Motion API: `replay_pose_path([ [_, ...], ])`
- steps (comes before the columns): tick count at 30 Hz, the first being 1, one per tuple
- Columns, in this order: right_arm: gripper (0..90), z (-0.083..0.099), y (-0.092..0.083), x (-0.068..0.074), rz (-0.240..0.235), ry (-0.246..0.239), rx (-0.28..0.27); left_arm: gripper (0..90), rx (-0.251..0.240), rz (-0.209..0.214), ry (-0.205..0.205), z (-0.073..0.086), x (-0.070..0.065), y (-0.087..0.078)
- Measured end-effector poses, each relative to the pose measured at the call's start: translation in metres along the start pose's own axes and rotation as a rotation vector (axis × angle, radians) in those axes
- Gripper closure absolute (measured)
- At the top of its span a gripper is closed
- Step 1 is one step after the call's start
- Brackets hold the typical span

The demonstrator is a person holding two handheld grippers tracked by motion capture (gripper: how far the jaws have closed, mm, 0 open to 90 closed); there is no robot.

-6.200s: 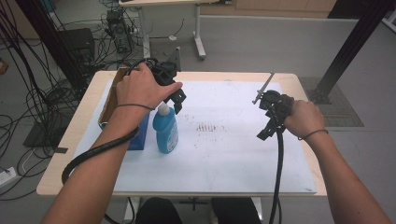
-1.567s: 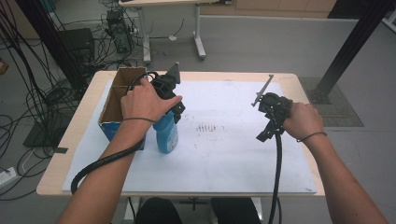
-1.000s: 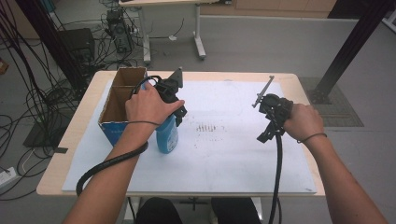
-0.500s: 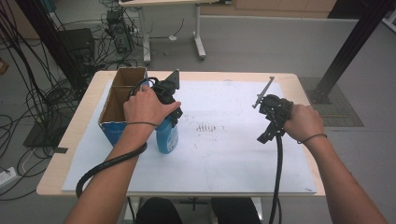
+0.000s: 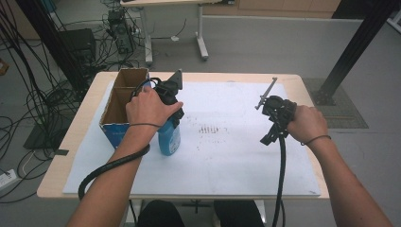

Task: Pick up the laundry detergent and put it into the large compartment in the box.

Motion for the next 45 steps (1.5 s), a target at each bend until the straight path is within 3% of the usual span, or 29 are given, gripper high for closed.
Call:
replay_pose_path([
  [9,3.5,0.0006,-0.0003,0.0006,0.001,0.005,0.004,37.1,0.000,-0.002,0.010,-0.0007,-0.0034,-0.0009],
  [45,3.4,0.0002,-0.0009,0.0007,0.007,0.007,0.000,37.4,0.010,0.002,0.005,-0.0020,-0.0025,-0.0010],
])
Point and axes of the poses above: each handheld gripper's, and its own axes: y roughly forward along the jaws, z roughly out of its underside, x roughly to its left, the point moved 10 cm from there along y, roughly forward along the jaws, and after that the axes turned 8 degrees about x, right-handed, at the moved point
